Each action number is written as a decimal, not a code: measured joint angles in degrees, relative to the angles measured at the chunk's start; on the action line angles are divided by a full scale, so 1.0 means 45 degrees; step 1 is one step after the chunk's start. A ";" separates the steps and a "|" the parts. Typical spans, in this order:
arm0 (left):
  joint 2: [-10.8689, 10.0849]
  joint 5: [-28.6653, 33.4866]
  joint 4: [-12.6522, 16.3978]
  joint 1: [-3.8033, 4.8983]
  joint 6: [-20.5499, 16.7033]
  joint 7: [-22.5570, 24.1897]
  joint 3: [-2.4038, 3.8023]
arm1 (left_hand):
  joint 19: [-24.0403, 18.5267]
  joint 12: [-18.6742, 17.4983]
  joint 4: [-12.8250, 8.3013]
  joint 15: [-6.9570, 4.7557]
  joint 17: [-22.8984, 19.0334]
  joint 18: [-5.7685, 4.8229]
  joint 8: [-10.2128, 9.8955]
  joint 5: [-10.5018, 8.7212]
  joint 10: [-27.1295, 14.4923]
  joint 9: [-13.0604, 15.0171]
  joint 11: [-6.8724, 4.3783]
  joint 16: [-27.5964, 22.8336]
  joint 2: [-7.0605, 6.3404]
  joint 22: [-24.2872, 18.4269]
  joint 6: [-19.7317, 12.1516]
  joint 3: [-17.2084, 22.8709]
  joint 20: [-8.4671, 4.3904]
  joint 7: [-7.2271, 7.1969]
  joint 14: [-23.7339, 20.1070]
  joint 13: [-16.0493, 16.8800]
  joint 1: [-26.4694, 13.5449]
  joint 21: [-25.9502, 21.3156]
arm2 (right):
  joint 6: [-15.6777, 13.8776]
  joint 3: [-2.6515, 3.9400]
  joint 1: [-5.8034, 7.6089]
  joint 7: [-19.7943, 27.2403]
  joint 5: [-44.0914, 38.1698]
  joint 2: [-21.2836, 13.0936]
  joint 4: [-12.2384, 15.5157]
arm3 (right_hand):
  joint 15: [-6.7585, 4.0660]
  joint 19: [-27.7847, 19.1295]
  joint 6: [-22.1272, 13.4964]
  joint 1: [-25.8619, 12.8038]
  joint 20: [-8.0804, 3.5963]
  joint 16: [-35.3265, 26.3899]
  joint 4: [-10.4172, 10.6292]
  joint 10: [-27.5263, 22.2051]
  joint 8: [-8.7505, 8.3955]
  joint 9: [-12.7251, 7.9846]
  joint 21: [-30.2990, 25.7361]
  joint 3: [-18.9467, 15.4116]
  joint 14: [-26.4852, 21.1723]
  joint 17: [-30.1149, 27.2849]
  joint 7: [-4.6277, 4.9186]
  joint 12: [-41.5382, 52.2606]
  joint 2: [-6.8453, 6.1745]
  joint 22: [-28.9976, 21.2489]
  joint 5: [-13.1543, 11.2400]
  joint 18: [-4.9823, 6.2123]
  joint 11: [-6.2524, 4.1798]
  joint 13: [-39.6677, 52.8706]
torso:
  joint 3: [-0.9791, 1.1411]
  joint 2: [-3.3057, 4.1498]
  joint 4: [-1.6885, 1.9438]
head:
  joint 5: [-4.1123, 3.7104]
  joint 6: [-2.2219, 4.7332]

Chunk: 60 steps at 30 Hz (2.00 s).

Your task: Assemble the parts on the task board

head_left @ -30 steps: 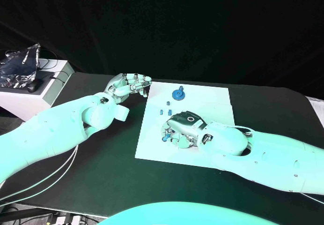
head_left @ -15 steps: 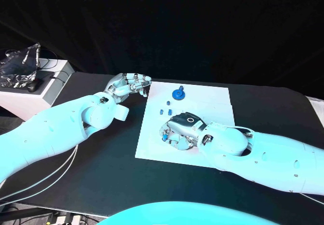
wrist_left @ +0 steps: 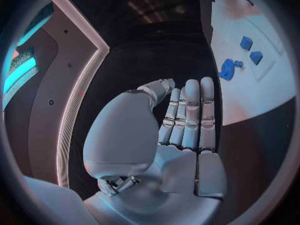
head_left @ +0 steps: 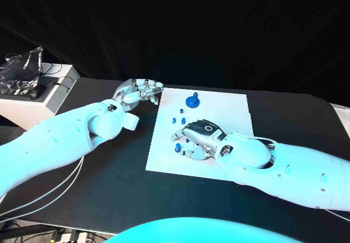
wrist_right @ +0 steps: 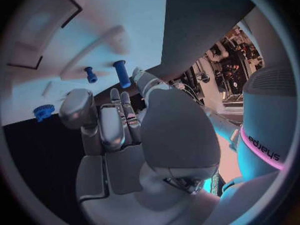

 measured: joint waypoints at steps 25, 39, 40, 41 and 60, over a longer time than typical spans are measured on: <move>-0.0120 0.0000 -0.0024 -0.0049 0.0031 -0.0061 -0.0009 | 0.0000 -0.0054 0.0000 0.0000 -0.0010 -0.0001 0.0000 0.0000 0.0000 -0.0021 0.0000 0.0000 0.0000 0.0008 -0.0044 0.0000 0.0000 -0.0044 0.0000 -0.0022 0.0000 0.0000 | -0.0820 0.0092 0.2197 -0.0180 0.7749 -0.3876 0.0888 | -0.0733 0.0801 0.1135 -0.1162 -0.0719 0.1210 0.1559 0.5048 0.2339 0.0273 0.2862 -0.0589 0.0229 0.2296 -0.0102 1.4014 0.0657 0.1157 0.2150 -0.0206 -0.1150 1.2939 | -0.0023 -0.0167 -0.0164 | -0.0747 0.0602; -0.0349 -0.0001 0.0404 -0.0412 0.0015 -0.0058 -0.0017 | 0.0000 -0.0054 0.0035 0.0000 -0.0009 -0.0001 0.0000 0.0000 0.0052 -0.0053 -0.0052 0.0000 0.0000 0.0016 -0.0137 -0.0036 0.0000 -0.0137 0.0000 -0.0033 0.0000 0.0000 | 0.2865 -0.0173 0.2756 -0.4551 0.9708 -0.5318 0.1276 | -0.0890 0.0828 0.1208 -0.4202 -0.0834 0.2860 0.1623 0.6500 0.3710 0.2959 0.4914 -0.1329 0.0200 0.4337 -0.0383 1.8468 0.0647 0.1156 0.6536 -0.0599 -0.1361 1.5786 | -0.0005 -0.0343 -0.0377 | -0.1539 0.0537; -0.0359 -0.0002 0.0423 -0.0429 0.0013 -0.0058 -0.0017 | 0.0000 -0.0054 0.0036 0.0000 -0.0009 -0.0001 0.0000 0.0000 0.0051 -0.0053 -0.0051 0.0000 0.0000 0.0016 -0.0137 -0.0035 0.0000 -0.0137 0.0000 -0.0033 0.0000 0.0000 | 0.3037 -0.0232 0.2766 -0.4830 0.9730 -0.5340 0.1319 | -0.0912 0.0827 0.1196 -0.4365 -0.0835 0.2860 0.1618 0.6500 0.3713 0.3078 0.4971 -0.1394 0.0223 0.4337 -0.0396 1.8468 0.0644 0.1155 0.6481 -0.0599 -0.1361 1.5786 | -0.0004 -0.0361 -0.0391 | -0.1561 0.0520; -0.0368 -0.0004 0.0447 -0.0452 0.0011 -0.0060 -0.0017 | 0.0000 -0.0054 0.0035 0.0000 -0.0008 -0.0002 0.0000 0.0000 0.0051 -0.0053 -0.0051 0.0000 0.0000 0.0016 -0.0137 -0.0036 0.0000 -0.0137 0.0000 -0.0033 0.0000 0.0000 | 0.3238 -0.0321 0.2774 -0.5172 0.9756 -0.5348 0.1364 | -0.0936 0.0811 0.1166 -0.4553 -0.0903 0.2908 0.1632 0.6463 0.3788 0.3252 0.5070 -0.1442 0.0247 0.4338 -0.0425 1.8488 0.0654 0.1156 0.6276 -0.0599 -0.1398 1.5785 | -0.0004 -0.0376 -0.0398 | -0.1580 0.0499; -0.0359 -0.0011 0.0520 -0.0549 0.0010 -0.0095 -0.0014 | 0.0000 -0.0054 0.0070 0.0000 -0.0007 -0.0001 0.0000 0.0000 0.0093 -0.0068 -0.0093 0.0000 0.0052 0.0013 -0.0183 -0.0071 0.0000 -0.0183 0.0000 -0.0032 -0.0053 0.0000 | 0.3474 -0.0704 0.2302 -0.7142 1.0115 -0.4128 0.1368 | -0.0934 0.0828 0.0907 -0.5533 -0.0920 0.3006 0.1631 0.6454 0.3644 0.4237 0.5945 -0.2537 0.0246 0.4335 -0.0430 1.8816 0.0780 0.1152 0.4756 -0.0797 -0.1406 1.5781 | -0.0054 -0.0472 -0.0439 | -0.1697 0.0314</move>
